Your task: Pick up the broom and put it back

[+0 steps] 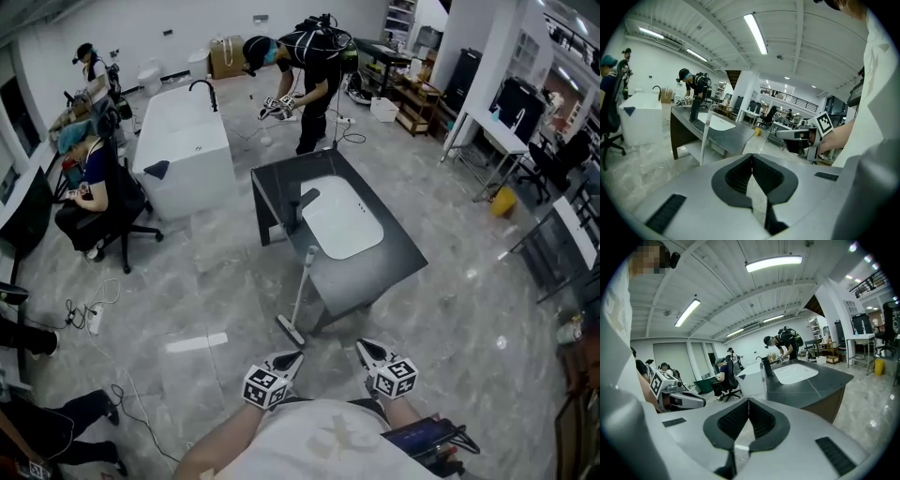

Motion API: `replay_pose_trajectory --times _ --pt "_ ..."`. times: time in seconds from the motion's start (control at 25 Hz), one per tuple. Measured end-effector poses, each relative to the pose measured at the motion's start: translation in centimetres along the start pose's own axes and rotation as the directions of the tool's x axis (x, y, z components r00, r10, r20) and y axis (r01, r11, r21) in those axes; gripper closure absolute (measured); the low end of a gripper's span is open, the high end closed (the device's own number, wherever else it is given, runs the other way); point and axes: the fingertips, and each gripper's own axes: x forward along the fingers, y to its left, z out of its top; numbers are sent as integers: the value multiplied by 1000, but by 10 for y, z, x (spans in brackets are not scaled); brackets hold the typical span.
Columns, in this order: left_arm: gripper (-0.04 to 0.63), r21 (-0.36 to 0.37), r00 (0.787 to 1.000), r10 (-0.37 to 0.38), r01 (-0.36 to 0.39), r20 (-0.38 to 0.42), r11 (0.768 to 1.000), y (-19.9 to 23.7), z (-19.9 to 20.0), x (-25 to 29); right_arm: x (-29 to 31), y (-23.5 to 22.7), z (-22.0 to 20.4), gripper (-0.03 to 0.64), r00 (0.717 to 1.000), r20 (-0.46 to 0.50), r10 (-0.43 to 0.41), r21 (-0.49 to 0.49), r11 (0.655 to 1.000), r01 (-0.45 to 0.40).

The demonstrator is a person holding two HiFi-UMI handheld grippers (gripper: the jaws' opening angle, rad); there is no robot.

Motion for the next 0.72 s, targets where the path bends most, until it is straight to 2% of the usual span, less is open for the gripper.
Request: replay_pose_trajectory --times 0.28,0.56,0.72 --pt "583 -51 999 17 -15 42 999 23 0 -20 16 22 -2 600 999 -47 9 -6 1000 -10" --pt "583 -143 988 130 -117 86 983 52 -11 -58 54 25 15 598 997 -66 45 -12 999 -46" --pt "583 -209 972 220 -198 87 958 69 -27 -82 82 20 18 598 997 -62 43 30 999 -41"
